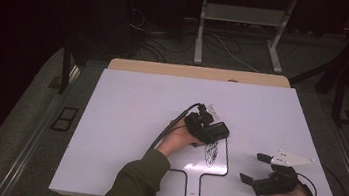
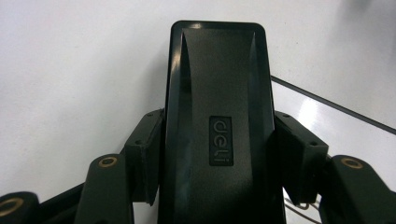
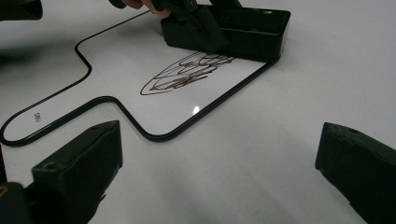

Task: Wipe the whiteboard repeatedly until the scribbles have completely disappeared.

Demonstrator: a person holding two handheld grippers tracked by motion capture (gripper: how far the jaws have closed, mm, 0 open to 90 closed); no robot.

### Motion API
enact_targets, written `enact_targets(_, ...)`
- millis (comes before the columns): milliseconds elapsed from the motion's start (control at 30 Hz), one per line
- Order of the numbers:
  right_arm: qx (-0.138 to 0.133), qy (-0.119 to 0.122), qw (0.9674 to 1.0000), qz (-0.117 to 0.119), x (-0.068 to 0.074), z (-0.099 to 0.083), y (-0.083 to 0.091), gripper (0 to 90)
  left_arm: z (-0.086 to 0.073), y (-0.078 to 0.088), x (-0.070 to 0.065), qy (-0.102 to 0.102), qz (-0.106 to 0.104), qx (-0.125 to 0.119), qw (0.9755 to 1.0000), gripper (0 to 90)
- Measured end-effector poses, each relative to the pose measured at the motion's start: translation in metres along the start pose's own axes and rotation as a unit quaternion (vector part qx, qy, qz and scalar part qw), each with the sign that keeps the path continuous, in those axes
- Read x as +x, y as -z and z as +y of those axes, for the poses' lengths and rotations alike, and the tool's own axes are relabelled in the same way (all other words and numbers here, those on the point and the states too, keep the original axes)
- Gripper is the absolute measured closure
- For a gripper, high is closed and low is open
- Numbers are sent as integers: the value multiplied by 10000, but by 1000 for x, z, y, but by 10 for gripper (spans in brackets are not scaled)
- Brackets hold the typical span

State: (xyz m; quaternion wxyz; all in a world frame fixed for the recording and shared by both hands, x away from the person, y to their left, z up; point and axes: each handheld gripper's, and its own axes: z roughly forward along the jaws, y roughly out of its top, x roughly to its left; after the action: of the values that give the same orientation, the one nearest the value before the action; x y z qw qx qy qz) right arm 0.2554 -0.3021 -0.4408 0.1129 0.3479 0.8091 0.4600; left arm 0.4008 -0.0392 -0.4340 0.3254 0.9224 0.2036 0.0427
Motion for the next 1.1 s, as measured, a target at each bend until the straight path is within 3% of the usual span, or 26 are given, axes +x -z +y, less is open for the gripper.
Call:
enact_targets(33, 3, -2, 10000, -2, 0, 0, 0, 0, 1, 1, 1, -111, -10, 116, 9999, 389)
enact_targets(100, -2, -4, 10000, 0, 0, 0, 0, 0, 1, 0, 1, -169, -6, 119, 9998, 389)
enact_targets(133, -1, -6, 10000, 3, 0, 0, 0, 0, 2, 0, 0, -155, -10, 116, 9998, 389)
enact_targets(167, 9, -12, 10000, 4, 0, 0, 0, 0, 2, -3, -3, 8, -5, -23, 10000, 389)
enact_targets(200, 13, -16, 10000, 3, 0, 0, 0, 0, 3, -3, -3, 1, 3, -8, 10000, 389)
enact_targets(233, 8, -3, 10000, 6, 0, 0, 0, 0, 4, -2, -2, -169, -8, 120, 9998, 389)
enact_targets(300, 6, 0, 10000, 4, 0, 0, 0, 0, 4, -3, -4, -101, 10, 66, 9999, 389)
enact_targets(333, 7, -8, 10000, 6, 0, 0, 0, 0, 4, -4, -5, 35, -15, -28, 10000, 389)
enact_targets(400, 9, -11, 10000, 5, 0, 0, 0, 0, 2, 1, -1, -182, -31, 185, 9997, 389)
enact_targets(433, 12, -18, 10000, 6, 0, 0, 0, 0, 0, 0, -4, 11, -21, 19, 10000, 389)
enact_targets(467, 19, -19, 10000, 6, 0, 0, 0, 0, -1, 3, -1, -135, -34, 181, 9997, 389)
enact_targets(667, 14, -2, 10000, -5, 0, 0, 0, 0, -9, 8, -2, 8, -29, 68, 10000, 389)
enact_targets(867, 7, 8, 10000, 1, 1, 0, 0, 0, 5, -4, -6, -61, -46, 56, 10000, 389)
enact_targets(1067, -17, -12, 10000, 5, -1, 0, 1, 0, 16, -13, -17, -319, -77, 119, 9994, 389)
enact_targets(1100, -12, -17, 10000, 8, -1, 0, 1, 0, 16, -14, -19, -214, -55, 11, 9998, 389)
